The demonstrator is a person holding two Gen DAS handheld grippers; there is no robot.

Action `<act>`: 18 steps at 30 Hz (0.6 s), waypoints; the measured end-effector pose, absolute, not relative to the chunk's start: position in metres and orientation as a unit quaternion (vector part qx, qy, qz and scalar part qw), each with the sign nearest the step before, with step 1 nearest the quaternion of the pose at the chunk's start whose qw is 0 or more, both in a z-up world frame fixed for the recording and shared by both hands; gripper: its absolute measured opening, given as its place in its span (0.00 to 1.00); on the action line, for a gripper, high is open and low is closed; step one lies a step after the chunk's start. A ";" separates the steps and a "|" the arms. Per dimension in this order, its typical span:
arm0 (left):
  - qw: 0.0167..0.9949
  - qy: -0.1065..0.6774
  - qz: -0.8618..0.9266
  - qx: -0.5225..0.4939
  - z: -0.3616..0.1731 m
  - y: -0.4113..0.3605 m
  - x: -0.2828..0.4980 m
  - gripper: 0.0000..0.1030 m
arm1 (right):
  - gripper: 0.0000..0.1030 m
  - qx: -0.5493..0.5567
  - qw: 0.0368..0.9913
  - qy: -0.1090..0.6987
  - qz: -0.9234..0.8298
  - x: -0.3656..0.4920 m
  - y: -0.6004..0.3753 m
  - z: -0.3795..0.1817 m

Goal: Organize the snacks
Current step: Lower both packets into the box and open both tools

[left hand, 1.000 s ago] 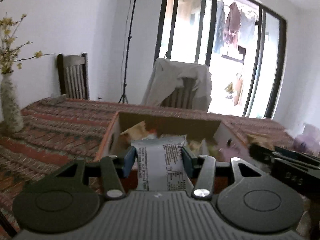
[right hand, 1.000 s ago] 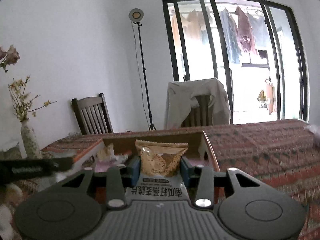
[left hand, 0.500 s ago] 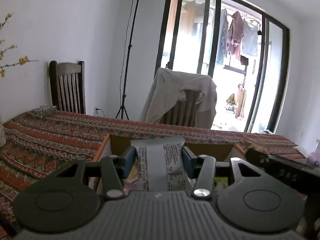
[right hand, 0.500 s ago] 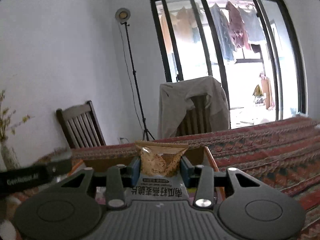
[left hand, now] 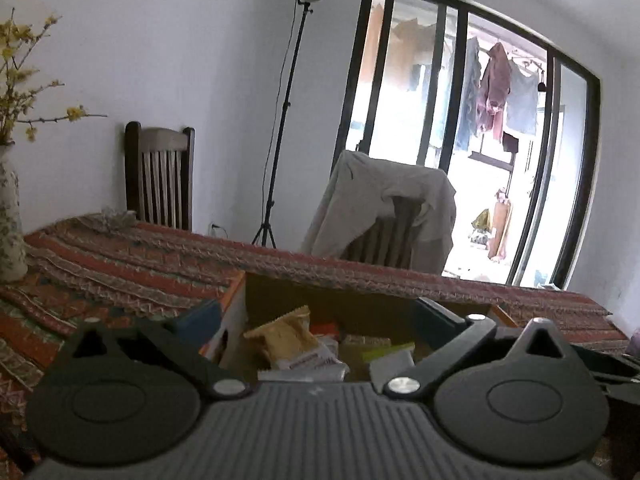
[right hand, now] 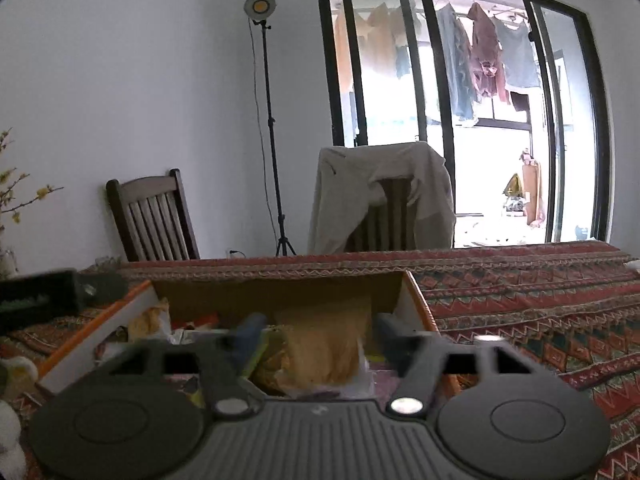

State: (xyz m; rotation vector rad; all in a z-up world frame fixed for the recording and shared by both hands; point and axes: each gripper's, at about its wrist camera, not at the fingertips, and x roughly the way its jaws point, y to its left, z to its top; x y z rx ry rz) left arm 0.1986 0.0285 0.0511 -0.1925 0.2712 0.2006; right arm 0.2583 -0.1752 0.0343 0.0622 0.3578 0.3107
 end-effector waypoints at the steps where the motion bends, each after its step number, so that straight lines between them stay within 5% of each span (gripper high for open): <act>1: 0.981 0.136 0.101 -0.099 0.052 0.029 0.198 1.00 | 0.86 0.032 0.973 0.175 0.150 0.257 -0.176 0.035; 3: 0.979 0.141 0.104 -0.108 0.052 0.033 0.197 1.00 | 1.00 0.038 0.973 0.173 0.148 0.256 -0.178 0.037; 18: 0.974 0.165 0.110 -0.112 0.051 0.036 0.198 1.00 | 1.00 0.041 0.974 0.182 0.129 0.258 -0.183 0.034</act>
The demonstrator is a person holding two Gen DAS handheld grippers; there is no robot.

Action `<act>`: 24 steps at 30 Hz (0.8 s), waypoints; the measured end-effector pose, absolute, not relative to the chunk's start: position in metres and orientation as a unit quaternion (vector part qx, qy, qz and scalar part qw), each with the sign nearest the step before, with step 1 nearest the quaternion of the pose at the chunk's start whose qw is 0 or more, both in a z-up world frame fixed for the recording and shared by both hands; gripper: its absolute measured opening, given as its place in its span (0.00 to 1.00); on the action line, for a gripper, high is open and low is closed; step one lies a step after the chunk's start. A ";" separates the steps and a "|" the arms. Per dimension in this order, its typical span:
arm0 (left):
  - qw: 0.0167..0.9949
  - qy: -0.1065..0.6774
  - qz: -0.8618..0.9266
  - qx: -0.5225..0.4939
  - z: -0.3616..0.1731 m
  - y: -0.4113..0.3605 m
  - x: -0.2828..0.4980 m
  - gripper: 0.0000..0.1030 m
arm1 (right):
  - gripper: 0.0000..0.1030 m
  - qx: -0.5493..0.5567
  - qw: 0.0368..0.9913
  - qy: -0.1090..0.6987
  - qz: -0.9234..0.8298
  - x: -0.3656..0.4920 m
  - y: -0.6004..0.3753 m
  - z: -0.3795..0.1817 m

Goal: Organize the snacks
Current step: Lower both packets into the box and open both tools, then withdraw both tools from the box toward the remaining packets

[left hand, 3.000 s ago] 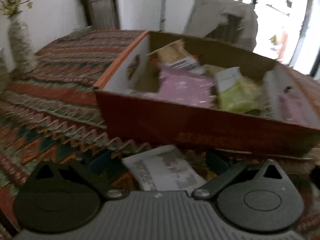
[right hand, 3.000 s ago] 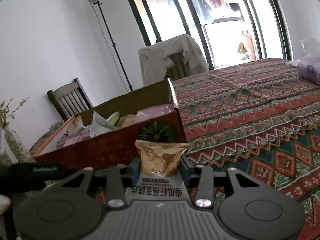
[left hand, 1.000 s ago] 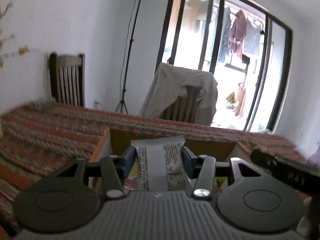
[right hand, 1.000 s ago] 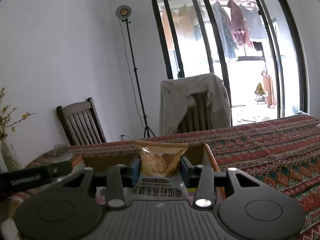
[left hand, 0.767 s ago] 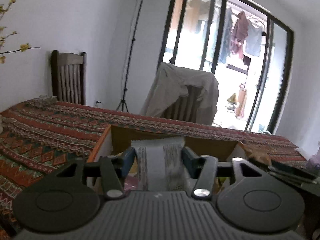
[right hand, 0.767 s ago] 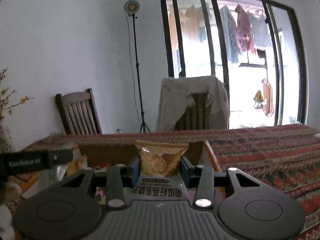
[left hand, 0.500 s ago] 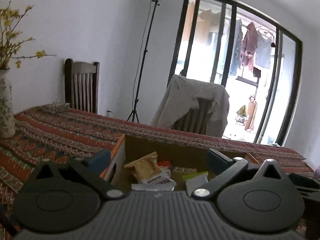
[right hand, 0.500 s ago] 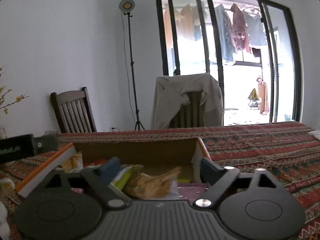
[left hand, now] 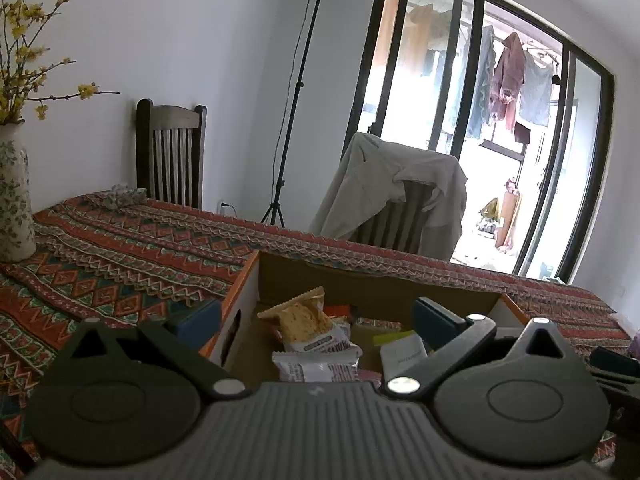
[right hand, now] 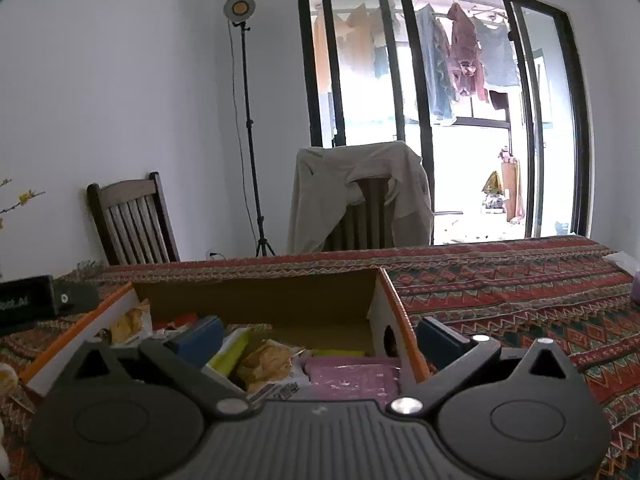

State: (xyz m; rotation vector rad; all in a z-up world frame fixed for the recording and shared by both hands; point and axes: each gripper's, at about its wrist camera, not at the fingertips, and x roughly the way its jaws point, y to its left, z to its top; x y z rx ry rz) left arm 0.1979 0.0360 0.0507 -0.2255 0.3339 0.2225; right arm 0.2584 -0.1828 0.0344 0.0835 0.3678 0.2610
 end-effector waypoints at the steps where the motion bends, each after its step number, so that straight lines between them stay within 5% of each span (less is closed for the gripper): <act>1: 0.974 0.165 0.110 -0.111 0.051 0.035 0.198 1.00 | 1.00 0.044 0.973 0.183 0.132 0.259 -0.184 0.034; 24: 0.967 0.194 0.127 -0.107 0.078 0.060 0.109 1.00 | 1.00 0.030 0.952 0.227 0.203 0.193 -0.191 0.055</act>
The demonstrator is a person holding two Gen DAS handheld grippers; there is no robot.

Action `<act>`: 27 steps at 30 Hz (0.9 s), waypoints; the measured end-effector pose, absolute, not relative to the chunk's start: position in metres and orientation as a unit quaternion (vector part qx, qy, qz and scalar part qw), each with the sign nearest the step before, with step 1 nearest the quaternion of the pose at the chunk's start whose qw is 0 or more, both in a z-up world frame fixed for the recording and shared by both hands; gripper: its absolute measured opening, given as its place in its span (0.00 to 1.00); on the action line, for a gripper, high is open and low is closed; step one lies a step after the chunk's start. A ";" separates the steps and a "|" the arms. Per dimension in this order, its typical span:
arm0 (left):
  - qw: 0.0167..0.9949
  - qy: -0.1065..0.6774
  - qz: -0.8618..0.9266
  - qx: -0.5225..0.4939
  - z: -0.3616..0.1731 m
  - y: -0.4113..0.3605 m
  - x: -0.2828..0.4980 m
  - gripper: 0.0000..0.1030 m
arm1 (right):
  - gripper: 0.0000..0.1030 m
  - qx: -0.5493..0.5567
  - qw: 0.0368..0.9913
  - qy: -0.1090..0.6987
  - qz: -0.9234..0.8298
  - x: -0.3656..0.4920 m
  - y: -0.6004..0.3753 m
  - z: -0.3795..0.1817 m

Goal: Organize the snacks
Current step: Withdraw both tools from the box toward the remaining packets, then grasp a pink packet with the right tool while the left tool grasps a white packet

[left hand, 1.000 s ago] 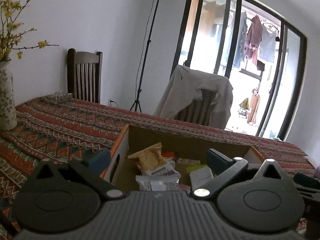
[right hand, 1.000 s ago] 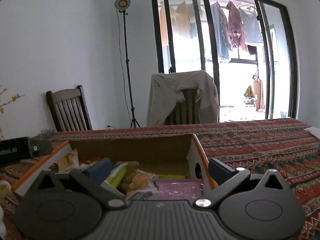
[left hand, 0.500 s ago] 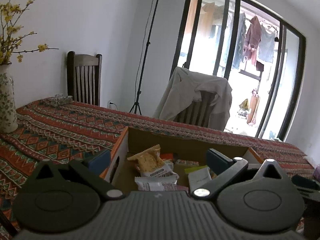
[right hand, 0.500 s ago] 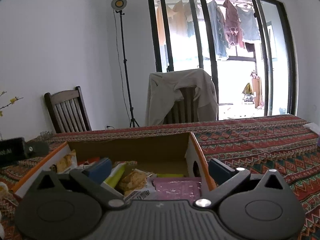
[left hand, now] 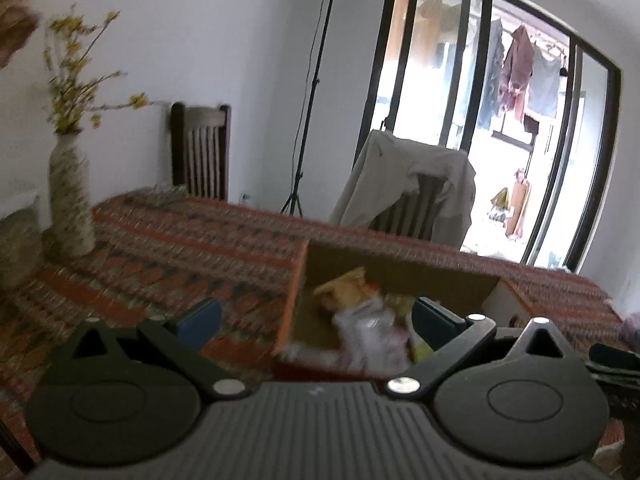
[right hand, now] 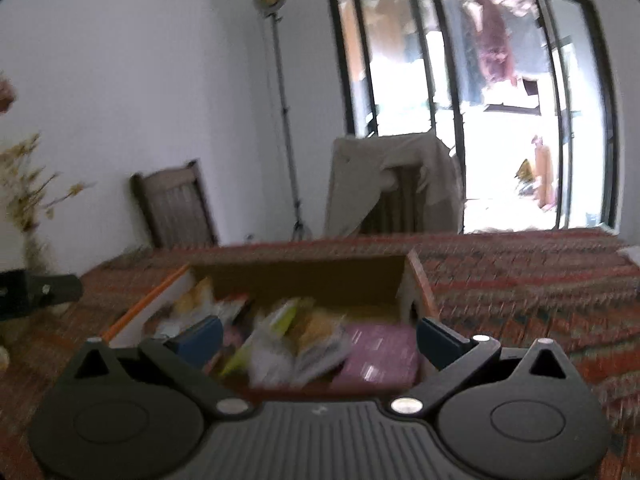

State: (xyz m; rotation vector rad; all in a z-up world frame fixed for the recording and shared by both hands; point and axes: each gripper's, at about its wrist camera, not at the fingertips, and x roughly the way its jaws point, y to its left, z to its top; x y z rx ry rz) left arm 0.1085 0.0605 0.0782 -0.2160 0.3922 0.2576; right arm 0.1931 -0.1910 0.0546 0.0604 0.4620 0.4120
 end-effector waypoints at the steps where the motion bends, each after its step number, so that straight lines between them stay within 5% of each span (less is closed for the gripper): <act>1: 0.965 0.200 0.130 -0.105 0.075 0.063 0.101 1.00 | 1.00 0.023 0.948 0.238 0.209 0.185 -0.190 0.050; 14: 0.952 0.277 0.099 -0.089 0.023 0.078 0.020 1.00 | 1.00 -0.053 0.905 0.327 0.267 0.104 -0.182 0.001; 27: 0.954 0.275 0.062 -0.100 0.018 0.059 0.001 1.00 | 0.95 -0.086 0.889 0.362 0.267 0.129 -0.159 -0.012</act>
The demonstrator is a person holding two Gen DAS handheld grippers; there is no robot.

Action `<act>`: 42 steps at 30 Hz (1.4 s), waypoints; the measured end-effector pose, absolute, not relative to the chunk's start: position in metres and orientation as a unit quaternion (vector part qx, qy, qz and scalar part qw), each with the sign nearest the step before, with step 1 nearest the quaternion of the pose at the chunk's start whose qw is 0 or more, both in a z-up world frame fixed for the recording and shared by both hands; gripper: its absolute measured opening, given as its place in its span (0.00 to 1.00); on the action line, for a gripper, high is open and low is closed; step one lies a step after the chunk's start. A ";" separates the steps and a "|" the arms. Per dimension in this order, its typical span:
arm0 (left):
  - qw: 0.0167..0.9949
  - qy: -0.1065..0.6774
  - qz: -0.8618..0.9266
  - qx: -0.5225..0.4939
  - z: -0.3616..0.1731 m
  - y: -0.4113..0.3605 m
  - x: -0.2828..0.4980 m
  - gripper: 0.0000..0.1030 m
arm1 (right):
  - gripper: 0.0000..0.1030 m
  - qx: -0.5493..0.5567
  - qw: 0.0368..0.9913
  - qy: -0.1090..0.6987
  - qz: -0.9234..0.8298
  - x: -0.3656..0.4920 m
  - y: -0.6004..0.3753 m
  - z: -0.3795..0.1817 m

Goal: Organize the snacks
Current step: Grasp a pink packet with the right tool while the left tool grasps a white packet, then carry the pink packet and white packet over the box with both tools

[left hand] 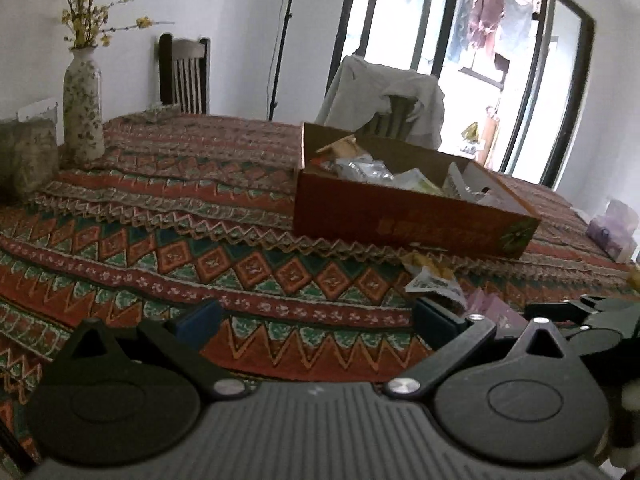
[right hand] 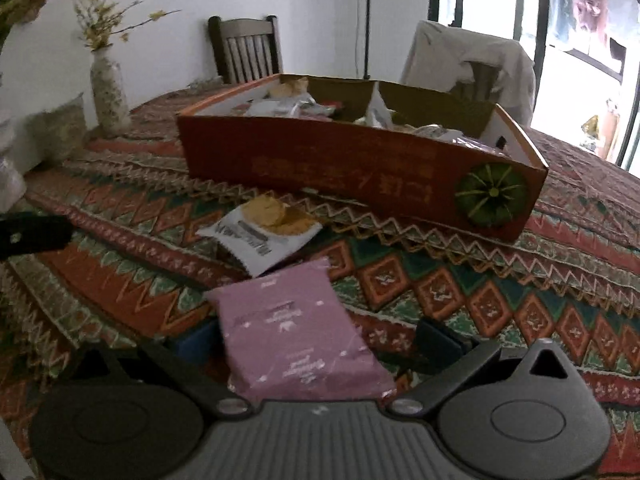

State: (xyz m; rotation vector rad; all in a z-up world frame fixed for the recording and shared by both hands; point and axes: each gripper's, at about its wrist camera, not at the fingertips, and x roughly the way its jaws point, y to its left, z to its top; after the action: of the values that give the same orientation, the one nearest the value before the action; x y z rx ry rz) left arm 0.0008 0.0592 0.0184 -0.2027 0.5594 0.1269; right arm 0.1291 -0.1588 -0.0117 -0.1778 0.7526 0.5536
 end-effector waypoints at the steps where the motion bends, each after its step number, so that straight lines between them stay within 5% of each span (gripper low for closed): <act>1: 0.954 0.275 0.063 -0.100 0.018 0.059 0.001 1.00 | 0.91 -0.085 0.890 0.360 0.266 0.130 -0.160 -0.012; 3: 0.953 0.277 0.063 -0.107 0.018 0.062 0.004 1.00 | 0.88 -0.084 0.891 0.359 0.263 0.130 -0.160 -0.012; 6: 0.949 0.286 0.063 -0.116 0.015 0.065 0.009 1.00 | 0.60 -0.087 0.892 0.354 0.266 0.125 -0.162 -0.007; 33: 0.928 0.369 0.051 -0.009 -0.004 -0.047 0.140 1.00 | 0.59 0.052 0.953 0.260 0.144 0.166 -0.257 0.015; 36: 0.924 0.379 0.052 0.000 -0.011 -0.056 0.144 0.85 | 0.59 0.060 0.951 0.263 0.150 0.172 -0.258 0.010; 40: 0.924 0.379 0.044 -0.008 -0.015 -0.057 0.144 0.50 | 0.59 0.065 0.950 0.260 0.162 0.172 -0.257 0.003; 42: 0.925 0.379 0.038 -0.017 -0.012 -0.055 0.143 0.47 | 0.59 0.069 0.948 0.264 0.166 0.173 -0.257 0.001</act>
State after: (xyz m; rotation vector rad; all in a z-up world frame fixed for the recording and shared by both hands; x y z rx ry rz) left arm 0.1430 -0.0553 -0.0124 -0.0349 0.7769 0.0775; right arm 0.1733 -0.2571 0.0009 0.1397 0.5374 0.3372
